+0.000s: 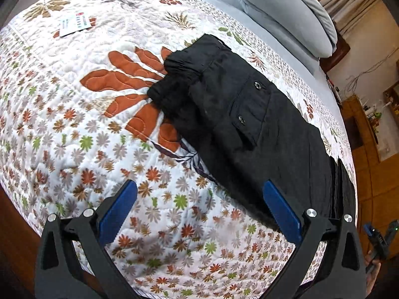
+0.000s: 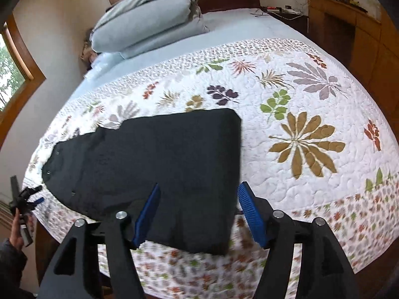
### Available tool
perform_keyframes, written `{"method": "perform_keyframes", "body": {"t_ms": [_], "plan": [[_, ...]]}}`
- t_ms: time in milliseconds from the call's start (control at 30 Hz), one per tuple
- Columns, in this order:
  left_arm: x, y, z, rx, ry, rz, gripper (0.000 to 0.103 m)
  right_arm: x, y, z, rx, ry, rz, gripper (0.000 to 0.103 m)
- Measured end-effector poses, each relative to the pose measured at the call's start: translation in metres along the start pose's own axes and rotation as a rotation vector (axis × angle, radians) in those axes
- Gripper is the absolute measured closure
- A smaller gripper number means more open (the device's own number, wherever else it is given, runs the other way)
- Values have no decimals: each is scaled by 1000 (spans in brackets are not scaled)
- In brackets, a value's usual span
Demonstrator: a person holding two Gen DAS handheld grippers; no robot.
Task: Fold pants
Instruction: 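Grasp the waistband end of the pants with the left tool and lift it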
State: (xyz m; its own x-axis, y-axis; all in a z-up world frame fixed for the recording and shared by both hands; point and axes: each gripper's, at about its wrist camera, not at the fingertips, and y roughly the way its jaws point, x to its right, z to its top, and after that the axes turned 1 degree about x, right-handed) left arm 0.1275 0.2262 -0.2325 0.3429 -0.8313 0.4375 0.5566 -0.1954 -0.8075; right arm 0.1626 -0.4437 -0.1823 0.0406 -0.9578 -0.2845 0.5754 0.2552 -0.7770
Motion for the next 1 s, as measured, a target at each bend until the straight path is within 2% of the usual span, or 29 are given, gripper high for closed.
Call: {"method": "perform_keyframes", "body": {"t_ms": [100, 167, 233, 300, 400, 433, 467, 500, 667, 767, 933, 1000], "plan": [[9, 11, 7, -21, -13, -49, 3, -23, 0, 1, 0, -29, 19, 37], [14, 19, 12, -25, -24, -29, 3, -37, 6, 3, -3, -65, 14, 37], [13, 30, 18, -29, -50, 29, 3, -52, 9, 4, -7, -103, 14, 37], [11, 37, 23, -34, -87, 38, 3, -65, 15, 6, -16, -135, 21, 36], [11, 37, 30, 4, -109, 16, 3, -80, 24, 8, -31, -175, 13, 34], [10, 37, 32, 12, -120, -3, 8, -84, 26, 8, -33, -187, 6, 34], [10, 36, 33, 23, -130, -53, 18, -88, 28, 8, -35, -199, 3, 33], [9, 38, 34, 14, -145, -109, 48, -92, 30, 8, -38, -213, 4, 32], [9, 44, 35, -12, -133, -74, 52, -100, 36, 4, -52, -248, 6, 29], [8, 45, 35, -7, -146, -95, 61, -101, 39, 1, -61, -252, 2, 29], [2, 42, 31, 20, -153, -153, 82, -96, 41, 0, -65, -229, 6, 28], [6, 38, 30, 44, -150, -171, 86, -93, 41, -1, -64, -223, 9, 28]]}}
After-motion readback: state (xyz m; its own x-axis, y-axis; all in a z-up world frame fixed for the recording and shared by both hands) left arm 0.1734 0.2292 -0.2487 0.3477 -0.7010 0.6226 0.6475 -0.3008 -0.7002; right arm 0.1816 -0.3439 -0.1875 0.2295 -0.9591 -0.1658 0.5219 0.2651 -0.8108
